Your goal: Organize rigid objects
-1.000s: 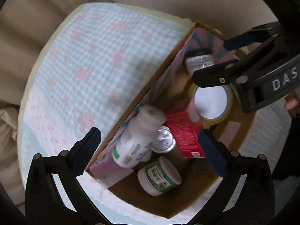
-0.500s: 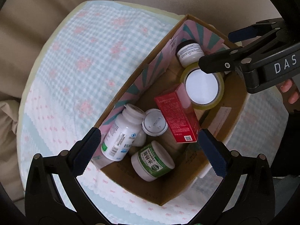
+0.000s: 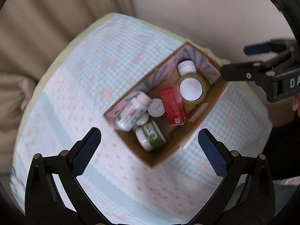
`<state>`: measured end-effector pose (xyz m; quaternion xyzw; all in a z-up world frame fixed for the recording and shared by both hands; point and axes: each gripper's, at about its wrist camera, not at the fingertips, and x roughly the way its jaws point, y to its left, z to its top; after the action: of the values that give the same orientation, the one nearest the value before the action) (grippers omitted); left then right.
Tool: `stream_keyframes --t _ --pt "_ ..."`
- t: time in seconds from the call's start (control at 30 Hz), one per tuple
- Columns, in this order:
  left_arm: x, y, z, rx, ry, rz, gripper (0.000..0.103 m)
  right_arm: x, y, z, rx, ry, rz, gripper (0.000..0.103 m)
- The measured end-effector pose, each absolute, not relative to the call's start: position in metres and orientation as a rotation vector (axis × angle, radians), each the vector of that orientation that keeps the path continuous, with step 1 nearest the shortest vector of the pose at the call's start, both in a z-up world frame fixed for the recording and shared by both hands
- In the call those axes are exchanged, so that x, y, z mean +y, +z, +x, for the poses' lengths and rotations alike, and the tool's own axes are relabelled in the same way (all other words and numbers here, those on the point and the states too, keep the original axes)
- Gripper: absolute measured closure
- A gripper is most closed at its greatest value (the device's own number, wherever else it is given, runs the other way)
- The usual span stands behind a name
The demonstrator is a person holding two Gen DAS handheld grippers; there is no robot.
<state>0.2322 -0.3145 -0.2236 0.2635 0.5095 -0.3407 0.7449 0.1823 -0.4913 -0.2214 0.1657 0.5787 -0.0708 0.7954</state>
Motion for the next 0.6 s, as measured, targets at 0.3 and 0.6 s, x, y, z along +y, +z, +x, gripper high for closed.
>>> stream_keyframes --t 0.3,0.6 --pt "-0.165 -0.139 0.184 1.049 -0.497 0.282 0.0 -0.391 -0.144 0.15 1.166 -0.099 0.238 0.0" --pt "-0.038 -0.045 0.128 0.796 -0.276 0.013 0.0 -0.289 -0.048 0.116 0.927 -0.052 0.086 0.0"
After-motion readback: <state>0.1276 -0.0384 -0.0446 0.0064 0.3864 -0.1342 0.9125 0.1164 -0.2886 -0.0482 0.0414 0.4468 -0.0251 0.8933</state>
